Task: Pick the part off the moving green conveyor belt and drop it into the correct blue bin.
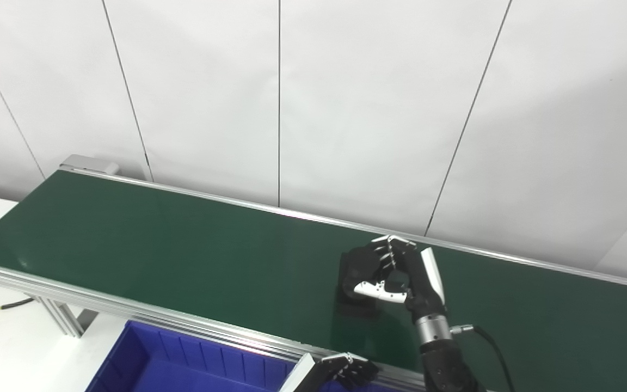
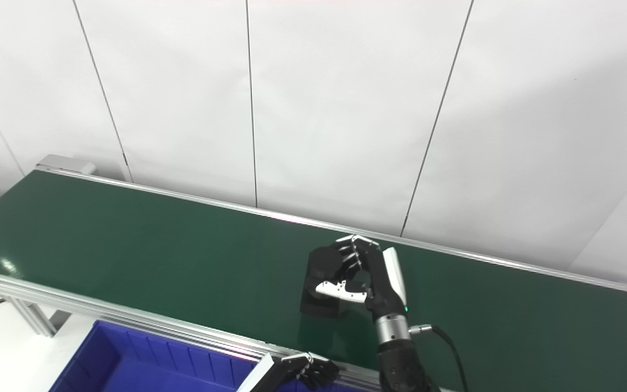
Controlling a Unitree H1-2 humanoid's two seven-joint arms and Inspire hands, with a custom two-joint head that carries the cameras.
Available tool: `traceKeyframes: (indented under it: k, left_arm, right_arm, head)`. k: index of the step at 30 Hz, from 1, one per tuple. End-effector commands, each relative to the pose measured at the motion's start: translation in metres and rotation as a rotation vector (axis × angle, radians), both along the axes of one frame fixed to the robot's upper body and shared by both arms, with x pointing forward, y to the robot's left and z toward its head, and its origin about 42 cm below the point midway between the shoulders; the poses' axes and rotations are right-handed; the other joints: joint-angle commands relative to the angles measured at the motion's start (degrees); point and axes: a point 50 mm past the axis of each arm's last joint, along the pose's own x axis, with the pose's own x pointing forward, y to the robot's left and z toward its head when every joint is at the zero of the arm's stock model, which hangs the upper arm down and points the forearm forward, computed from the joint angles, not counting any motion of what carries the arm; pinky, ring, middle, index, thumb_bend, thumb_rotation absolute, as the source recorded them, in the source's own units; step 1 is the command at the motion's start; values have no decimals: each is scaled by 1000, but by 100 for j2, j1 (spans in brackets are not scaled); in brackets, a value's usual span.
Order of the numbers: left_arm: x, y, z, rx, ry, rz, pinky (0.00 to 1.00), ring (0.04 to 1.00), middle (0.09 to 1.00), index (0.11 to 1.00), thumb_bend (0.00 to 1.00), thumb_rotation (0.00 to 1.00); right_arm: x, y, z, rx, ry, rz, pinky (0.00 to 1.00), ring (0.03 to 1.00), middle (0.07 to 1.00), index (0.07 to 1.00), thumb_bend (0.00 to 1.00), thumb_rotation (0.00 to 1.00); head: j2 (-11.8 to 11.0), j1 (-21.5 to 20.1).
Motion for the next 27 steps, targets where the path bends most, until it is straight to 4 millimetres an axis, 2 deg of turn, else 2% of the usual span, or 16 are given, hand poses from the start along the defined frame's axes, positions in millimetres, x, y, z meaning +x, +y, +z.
traceKeyframes:
  k: [1, 8, 9, 11, 14, 19, 22, 23, 27]
  left_arm:
    - [4, -7, 14, -49, -69, -16, 594, 652, 688, 697, 688, 0]
    - [8, 5, 21, -67, -72, -25, 603, 661, 697, 706, 663, 0]
    - [9, 6, 22, -71, -70, -26, 606, 666, 701, 710, 655, 0]
    - [11, 12, 26, -87, -72, -26, 608, 669, 702, 711, 645, 0]
    - [13, 20, 32, -100, -81, -27, 604, 671, 705, 714, 636, 0]
    - [17, 34, 42, -114, -90, -24, 615, 674, 707, 711, 635, 0]
    - [17, 42, 50, -124, -80, -17, 627, 679, 703, 703, 646, 0]
    - [18, 45, 52, -123, -81, -16, 627, 679, 703, 703, 647, 0]
    - [22, 58, 60, -111, -108, -17, 613, 671, 698, 702, 656, 0]
  right_arm:
    - [0, -5, 27, 9, -85, 6, 318, 380, 435, 502, 527, 0]
    - [-34, -38, 49, 4, -147, -22, 319, 380, 440, 495, 528, 0]
    - [-37, -40, 50, 4, -148, -25, 308, 370, 439, 494, 528, 0]
    - [-46, -52, 54, 11, -150, -42, 302, 366, 436, 495, 528, 0]
    - [-58, -67, 57, 3, -161, -70, 300, 363, 425, 500, 527, 0]
    - [-74, -87, 53, -3, -168, -120, 301, 362, 424, 502, 526, 0]
    - [-86, -99, 48, -30, -139, -167, 303, 366, 427, 501, 526, 0]
    - [-90, -102, 47, -44, -135, -183, 303, 366, 427, 501, 526, 0]
    - [-111, -115, 39, -58, -87, -243, 289, 352, 425, 499, 527, 0]
  head:
    - [1, 0]
    - [274, -732]
    - [274, -732]
    - [524, -1181]
    - [669, -1522]
    - [937, -2279]
    - [1012, -2471]
    - [1114, -2658]
    - [1322, -2977]
